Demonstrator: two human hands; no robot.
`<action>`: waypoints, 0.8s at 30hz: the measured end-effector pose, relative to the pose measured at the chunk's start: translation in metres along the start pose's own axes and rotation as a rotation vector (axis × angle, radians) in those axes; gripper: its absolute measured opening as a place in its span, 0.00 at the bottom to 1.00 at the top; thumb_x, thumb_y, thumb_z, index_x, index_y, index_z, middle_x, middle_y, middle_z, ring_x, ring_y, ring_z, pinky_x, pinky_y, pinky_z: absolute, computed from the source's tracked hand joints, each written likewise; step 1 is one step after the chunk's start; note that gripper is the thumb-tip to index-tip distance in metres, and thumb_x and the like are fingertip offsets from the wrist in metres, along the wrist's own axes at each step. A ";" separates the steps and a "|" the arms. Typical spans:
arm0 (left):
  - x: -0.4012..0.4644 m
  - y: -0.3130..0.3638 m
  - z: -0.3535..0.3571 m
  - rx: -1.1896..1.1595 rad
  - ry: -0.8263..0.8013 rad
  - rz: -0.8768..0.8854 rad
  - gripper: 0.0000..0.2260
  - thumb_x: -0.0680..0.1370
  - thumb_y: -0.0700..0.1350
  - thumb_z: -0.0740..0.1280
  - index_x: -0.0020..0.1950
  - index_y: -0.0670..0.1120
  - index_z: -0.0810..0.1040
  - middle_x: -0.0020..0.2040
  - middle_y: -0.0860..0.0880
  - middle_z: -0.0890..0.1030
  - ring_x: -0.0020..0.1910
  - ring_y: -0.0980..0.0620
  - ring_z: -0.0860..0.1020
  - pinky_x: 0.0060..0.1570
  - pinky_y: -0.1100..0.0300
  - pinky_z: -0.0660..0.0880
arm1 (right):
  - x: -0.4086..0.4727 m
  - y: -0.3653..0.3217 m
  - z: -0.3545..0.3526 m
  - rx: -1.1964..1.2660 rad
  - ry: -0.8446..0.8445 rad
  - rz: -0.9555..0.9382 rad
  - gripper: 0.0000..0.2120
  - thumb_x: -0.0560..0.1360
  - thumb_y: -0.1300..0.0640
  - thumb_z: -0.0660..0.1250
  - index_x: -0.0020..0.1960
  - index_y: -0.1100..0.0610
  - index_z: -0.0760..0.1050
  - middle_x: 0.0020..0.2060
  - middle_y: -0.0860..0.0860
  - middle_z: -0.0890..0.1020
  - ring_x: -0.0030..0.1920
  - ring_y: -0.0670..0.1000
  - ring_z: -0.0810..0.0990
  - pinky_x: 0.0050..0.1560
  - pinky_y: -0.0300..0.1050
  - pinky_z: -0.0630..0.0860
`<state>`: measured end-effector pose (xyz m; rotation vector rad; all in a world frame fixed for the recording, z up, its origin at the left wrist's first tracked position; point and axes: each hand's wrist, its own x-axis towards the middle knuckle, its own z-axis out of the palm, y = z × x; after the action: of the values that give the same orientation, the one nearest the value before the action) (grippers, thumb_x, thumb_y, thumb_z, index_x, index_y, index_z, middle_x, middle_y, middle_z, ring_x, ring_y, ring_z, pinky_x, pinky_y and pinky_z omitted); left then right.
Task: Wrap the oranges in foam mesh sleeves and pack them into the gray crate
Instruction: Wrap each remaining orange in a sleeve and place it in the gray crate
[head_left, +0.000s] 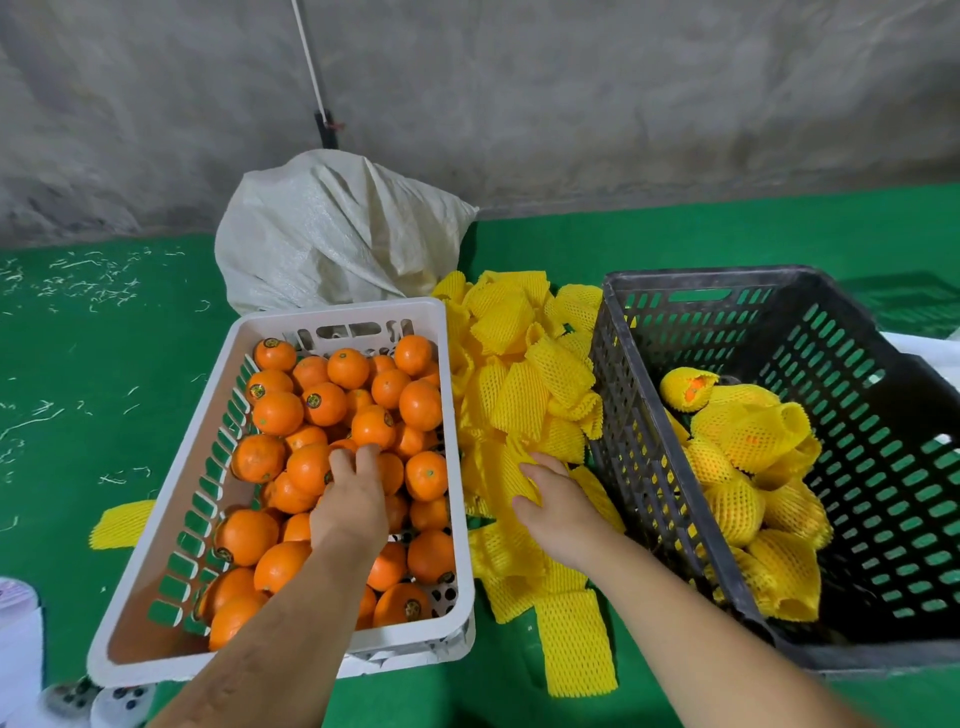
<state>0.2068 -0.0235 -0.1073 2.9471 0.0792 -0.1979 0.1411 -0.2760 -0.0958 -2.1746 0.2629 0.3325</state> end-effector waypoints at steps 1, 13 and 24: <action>0.000 0.000 0.000 0.009 0.010 -0.003 0.28 0.80 0.37 0.70 0.75 0.52 0.60 0.68 0.43 0.62 0.40 0.47 0.76 0.30 0.59 0.71 | -0.003 0.000 0.001 0.053 0.083 -0.032 0.23 0.84 0.53 0.64 0.77 0.57 0.68 0.78 0.46 0.62 0.74 0.50 0.68 0.73 0.50 0.69; -0.006 -0.004 -0.015 -0.056 0.008 -0.009 0.32 0.77 0.62 0.72 0.75 0.50 0.65 0.67 0.46 0.68 0.55 0.41 0.78 0.33 0.56 0.71 | -0.059 -0.019 -0.013 0.666 0.367 -0.092 0.10 0.79 0.57 0.70 0.56 0.45 0.74 0.49 0.44 0.83 0.49 0.50 0.85 0.55 0.54 0.82; -0.102 0.048 -0.056 -1.297 -0.011 0.103 0.23 0.71 0.71 0.68 0.58 0.59 0.82 0.52 0.57 0.86 0.49 0.57 0.84 0.44 0.58 0.80 | -0.096 -0.047 -0.011 0.881 0.372 -0.055 0.07 0.84 0.57 0.64 0.56 0.52 0.80 0.43 0.47 0.87 0.46 0.52 0.88 0.46 0.44 0.83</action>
<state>0.1160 -0.0640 -0.0302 1.6517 0.0302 -0.0841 0.0672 -0.2518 -0.0222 -1.3469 0.4535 -0.2069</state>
